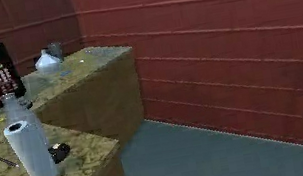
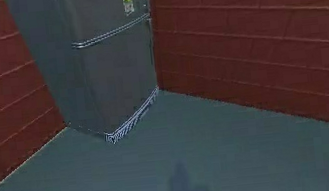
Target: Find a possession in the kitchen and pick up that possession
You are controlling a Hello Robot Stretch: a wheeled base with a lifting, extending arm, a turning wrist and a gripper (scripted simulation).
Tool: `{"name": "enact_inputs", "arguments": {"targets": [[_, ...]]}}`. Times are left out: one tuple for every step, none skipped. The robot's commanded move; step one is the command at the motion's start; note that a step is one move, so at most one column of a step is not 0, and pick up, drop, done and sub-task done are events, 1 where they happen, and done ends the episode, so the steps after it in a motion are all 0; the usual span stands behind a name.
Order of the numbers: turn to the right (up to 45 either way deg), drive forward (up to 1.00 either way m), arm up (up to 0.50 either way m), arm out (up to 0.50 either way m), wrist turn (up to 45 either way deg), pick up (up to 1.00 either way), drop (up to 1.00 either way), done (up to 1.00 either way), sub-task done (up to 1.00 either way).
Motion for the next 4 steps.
{"name": "enact_inputs", "arguments": {"targets": [[36.0, 0.0, 0.0, 0.0, 0.0, 0.0, 0.0, 0.0, 0.0], [0.0, 0.75, 0.0, 0.0, 0.0, 0.0, 0.0, 0.0, 0.0], [-45.0, 0.0, 0.0, 0.0, 0.0, 0.0, 0.0, 0.0, 0.0], [0.0, 0.45, 0.0, 0.0, 0.0, 0.0, 0.0, 0.0, 0.0]]}}
